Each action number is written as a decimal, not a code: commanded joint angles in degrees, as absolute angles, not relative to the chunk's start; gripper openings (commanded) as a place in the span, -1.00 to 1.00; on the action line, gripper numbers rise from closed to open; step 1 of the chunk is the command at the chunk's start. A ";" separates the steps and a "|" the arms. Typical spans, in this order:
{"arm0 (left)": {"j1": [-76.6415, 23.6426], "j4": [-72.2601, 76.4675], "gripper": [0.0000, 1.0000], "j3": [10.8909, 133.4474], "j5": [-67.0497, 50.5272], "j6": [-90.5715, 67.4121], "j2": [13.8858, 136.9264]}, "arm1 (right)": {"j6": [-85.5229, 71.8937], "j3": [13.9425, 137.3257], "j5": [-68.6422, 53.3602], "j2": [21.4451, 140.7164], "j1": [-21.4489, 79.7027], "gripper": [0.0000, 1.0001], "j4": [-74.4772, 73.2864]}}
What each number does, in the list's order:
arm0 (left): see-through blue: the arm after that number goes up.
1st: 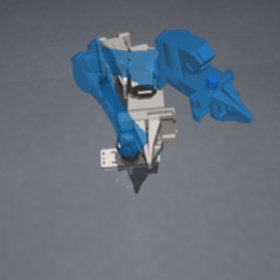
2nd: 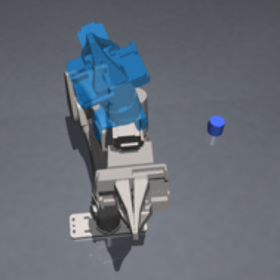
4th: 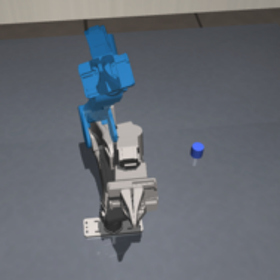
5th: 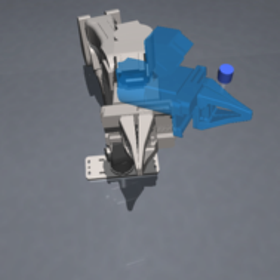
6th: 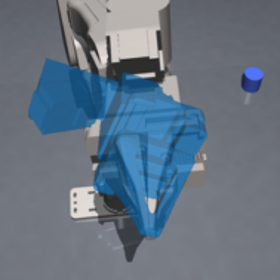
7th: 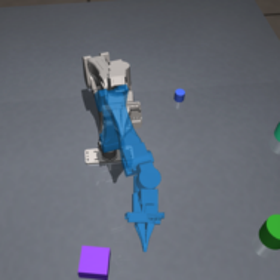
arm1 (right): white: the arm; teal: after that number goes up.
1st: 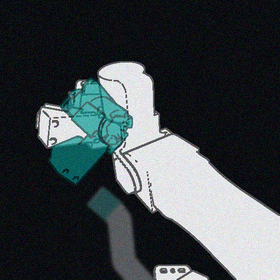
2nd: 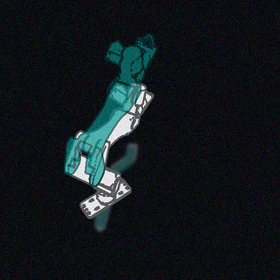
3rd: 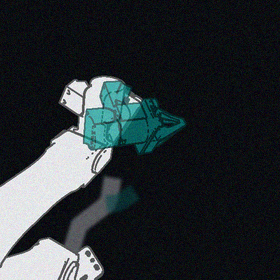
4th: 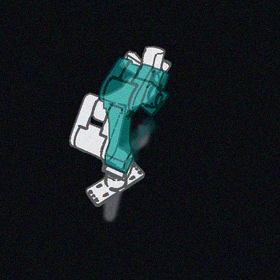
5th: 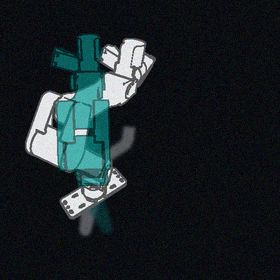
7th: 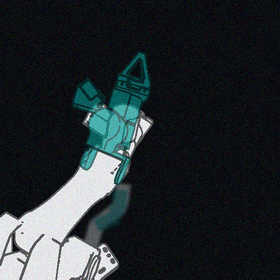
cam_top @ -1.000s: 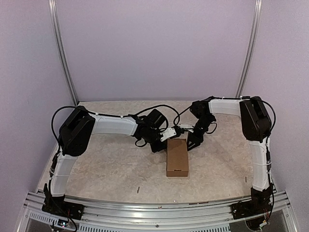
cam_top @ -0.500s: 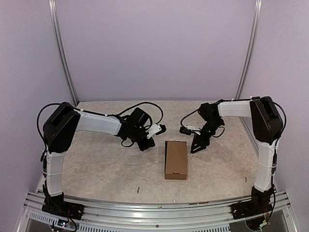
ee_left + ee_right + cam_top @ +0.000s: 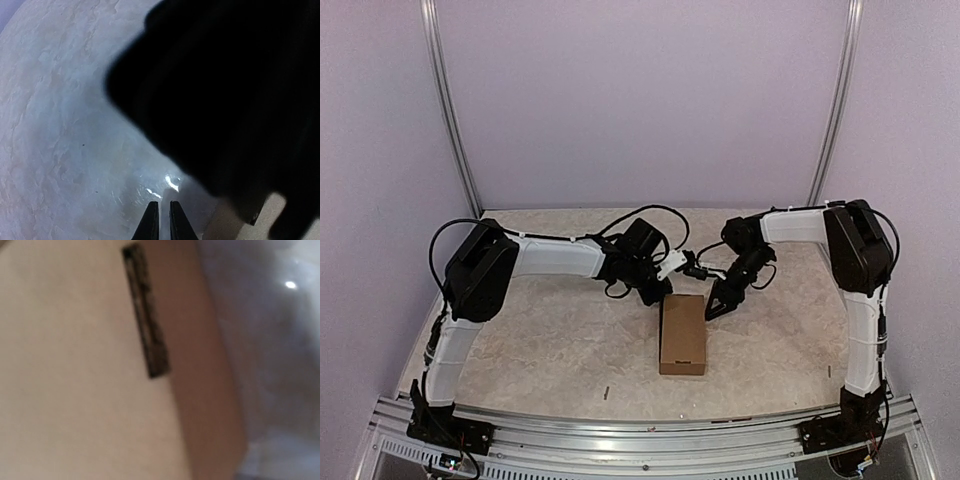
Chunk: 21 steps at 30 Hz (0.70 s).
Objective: Fold the paper box
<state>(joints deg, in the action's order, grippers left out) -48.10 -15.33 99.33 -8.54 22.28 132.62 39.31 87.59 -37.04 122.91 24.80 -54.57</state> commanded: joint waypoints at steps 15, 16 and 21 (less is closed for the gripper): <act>-49.19 -6.60 -0.32 79.12 19.99 -4.56 111.61 | 35.96 78.87 -42.32 114.35 22.46 -0.16 -49.22; -49.07 -8.13 -0.32 78.69 21.21 -7.90 110.59 | 34.52 77.85 -41.90 113.35 22.16 -0.14 -47.81; -49.59 -17.50 -0.44 74.51 19.13 -26.76 107.88 | 26.89 72.08 -34.43 108.86 21.27 -0.11 -40.70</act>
<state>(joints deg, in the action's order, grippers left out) -48.64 -9.54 79.05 19.46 -9.80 109.49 32.45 75.40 -39.66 112.31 22.06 -46.59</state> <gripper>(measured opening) 0.319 0.450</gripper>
